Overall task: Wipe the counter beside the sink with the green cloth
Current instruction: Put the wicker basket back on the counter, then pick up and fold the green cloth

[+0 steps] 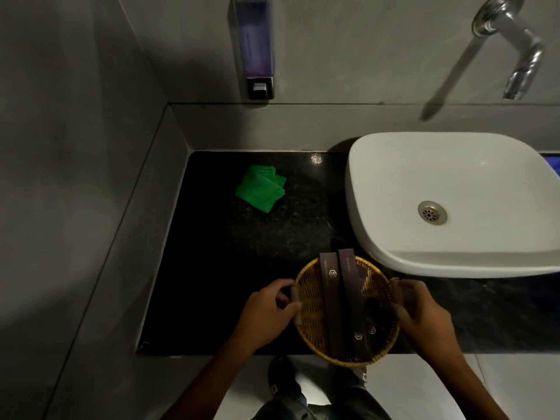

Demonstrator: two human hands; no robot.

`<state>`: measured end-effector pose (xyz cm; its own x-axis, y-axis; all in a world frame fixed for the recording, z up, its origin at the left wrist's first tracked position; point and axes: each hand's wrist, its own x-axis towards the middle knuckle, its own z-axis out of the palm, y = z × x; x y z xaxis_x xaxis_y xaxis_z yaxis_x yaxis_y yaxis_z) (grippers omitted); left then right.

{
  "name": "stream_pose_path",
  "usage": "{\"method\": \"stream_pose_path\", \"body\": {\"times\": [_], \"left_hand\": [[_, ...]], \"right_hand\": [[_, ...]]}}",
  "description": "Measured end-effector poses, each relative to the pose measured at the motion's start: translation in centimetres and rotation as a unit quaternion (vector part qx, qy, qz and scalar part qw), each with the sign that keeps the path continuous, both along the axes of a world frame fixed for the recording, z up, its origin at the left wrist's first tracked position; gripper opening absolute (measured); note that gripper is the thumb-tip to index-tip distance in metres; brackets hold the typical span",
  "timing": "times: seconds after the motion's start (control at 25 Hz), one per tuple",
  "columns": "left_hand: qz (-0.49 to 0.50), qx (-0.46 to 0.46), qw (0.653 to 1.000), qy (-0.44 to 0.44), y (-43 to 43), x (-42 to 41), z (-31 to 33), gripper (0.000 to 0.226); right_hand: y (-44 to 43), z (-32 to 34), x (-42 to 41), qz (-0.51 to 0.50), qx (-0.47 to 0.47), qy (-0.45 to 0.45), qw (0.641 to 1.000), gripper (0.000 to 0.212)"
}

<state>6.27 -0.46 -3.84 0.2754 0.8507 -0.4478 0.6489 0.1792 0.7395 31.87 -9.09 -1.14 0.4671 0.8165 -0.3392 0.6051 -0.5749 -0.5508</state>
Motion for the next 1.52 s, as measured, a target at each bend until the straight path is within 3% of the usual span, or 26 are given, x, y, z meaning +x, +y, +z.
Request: {"method": "stream_pose_path", "body": {"times": [0.28,0.44,0.56,0.76,0.92,1.08,1.24,1.32,1.4,1.52], "left_hand": [[0.117,0.077,0.988,0.068,5.4,-7.3,1.7,0.039],[0.101,0.065,0.98,0.161,8.1,-10.2,1.0,0.035],[0.08,0.101,0.973,0.192,12.5,-9.6,1.5,0.039],[0.06,0.107,0.986,0.114,23.9,-2.1,0.6,0.043],[0.188,-0.006,0.982,0.025,28.0,0.4,-1.0,0.07],[0.199,-0.103,0.967,-0.122,28.2,3.1,2.6,0.017],[0.191,-0.055,0.954,-0.225,24.3,8.0,9.1,0.023],[0.172,-0.057,0.947,-0.266,20.1,12.1,11.7,0.029],[0.146,-0.081,0.939,-0.3,15.2,17.5,12.8,0.031],[0.112,-0.144,0.926,-0.33,9.4,26.4,11.8,0.033]], "right_hand": [[7.1,0.6,-6.7,0.092,0.082,0.1,0.987,0.035],[9.8,-0.9,-10.0,0.106,0.106,0.132,0.98,0.016],[10.0,-0.8,-9.3,0.122,0.083,0.104,0.984,0.034],[9.6,2.1,-6.3,0.113,0.138,0.056,0.982,0.046],[7.8,4.3,-4.0,0.093,0.188,0.034,0.977,0.043],[8.5,5.9,-2.0,0.081,0.213,0.063,0.972,0.034],[10.9,7.4,0.7,0.046,0.264,0.108,0.957,0.022],[11.7,8.1,3.9,-0.007,0.281,0.147,0.948,0.016],[11.7,8.7,8.4,-0.05,0.225,0.248,0.941,0.032],[9.5,9.5,16.6,-0.1,0.176,0.472,0.858,0.04]]}}
